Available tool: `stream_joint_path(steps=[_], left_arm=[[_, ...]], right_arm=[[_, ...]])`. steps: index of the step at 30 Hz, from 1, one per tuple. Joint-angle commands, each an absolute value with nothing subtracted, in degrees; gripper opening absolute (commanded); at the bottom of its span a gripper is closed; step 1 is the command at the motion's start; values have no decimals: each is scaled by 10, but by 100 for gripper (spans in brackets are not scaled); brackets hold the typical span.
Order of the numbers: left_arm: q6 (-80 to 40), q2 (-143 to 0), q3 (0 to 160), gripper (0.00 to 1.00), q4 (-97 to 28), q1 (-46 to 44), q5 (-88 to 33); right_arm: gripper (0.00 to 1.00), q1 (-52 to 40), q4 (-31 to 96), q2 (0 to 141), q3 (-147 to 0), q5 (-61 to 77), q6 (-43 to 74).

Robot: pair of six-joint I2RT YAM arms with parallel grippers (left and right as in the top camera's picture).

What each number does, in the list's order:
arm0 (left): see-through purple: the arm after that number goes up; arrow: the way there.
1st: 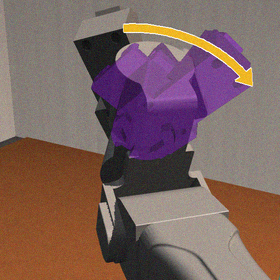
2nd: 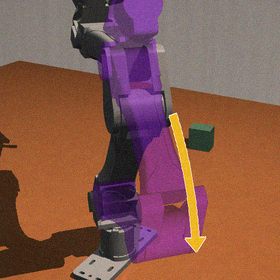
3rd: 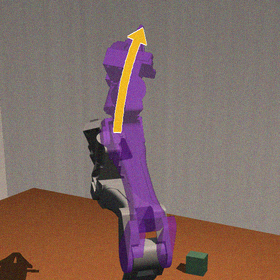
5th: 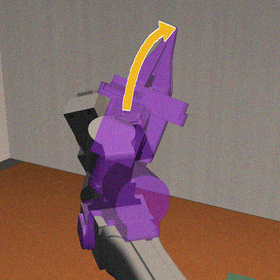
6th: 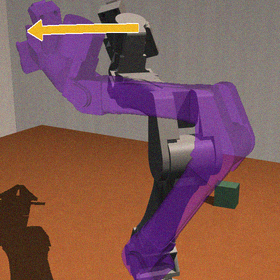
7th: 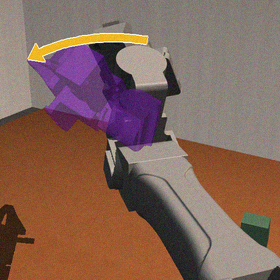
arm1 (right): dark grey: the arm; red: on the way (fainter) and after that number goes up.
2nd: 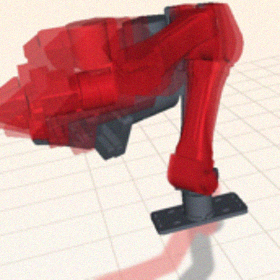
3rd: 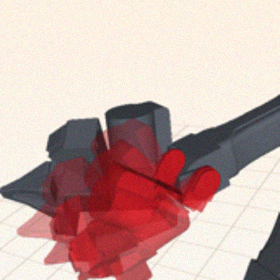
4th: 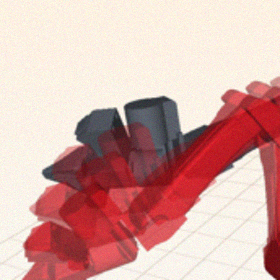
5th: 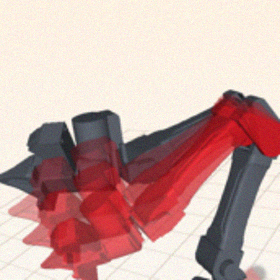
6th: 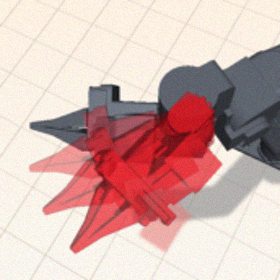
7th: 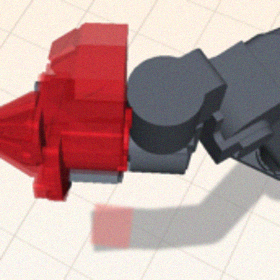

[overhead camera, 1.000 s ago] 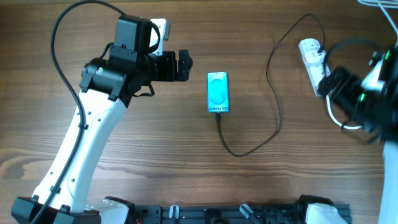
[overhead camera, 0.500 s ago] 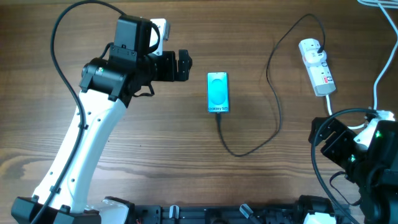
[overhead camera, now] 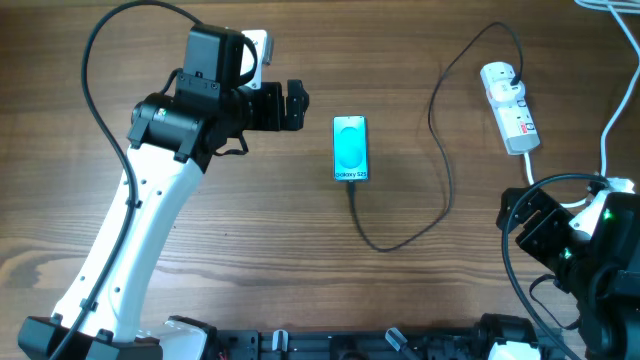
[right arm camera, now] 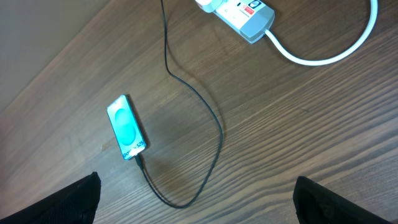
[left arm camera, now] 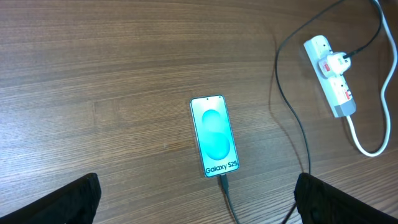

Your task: Plug charger to phone and switch on socket

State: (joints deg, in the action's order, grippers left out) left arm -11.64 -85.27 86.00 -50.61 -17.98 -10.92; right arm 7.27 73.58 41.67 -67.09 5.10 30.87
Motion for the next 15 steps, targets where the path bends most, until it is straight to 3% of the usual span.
stream_joint_path(steps=[1,15], left_arm=[[-109,-853,860,100,-505,-177,-106],[-109,-853,860,100,-505,-177,-106]], right_arm=[[100,69,733,416,-666,47,317],[100,69,735,416,-666,-10,314]])
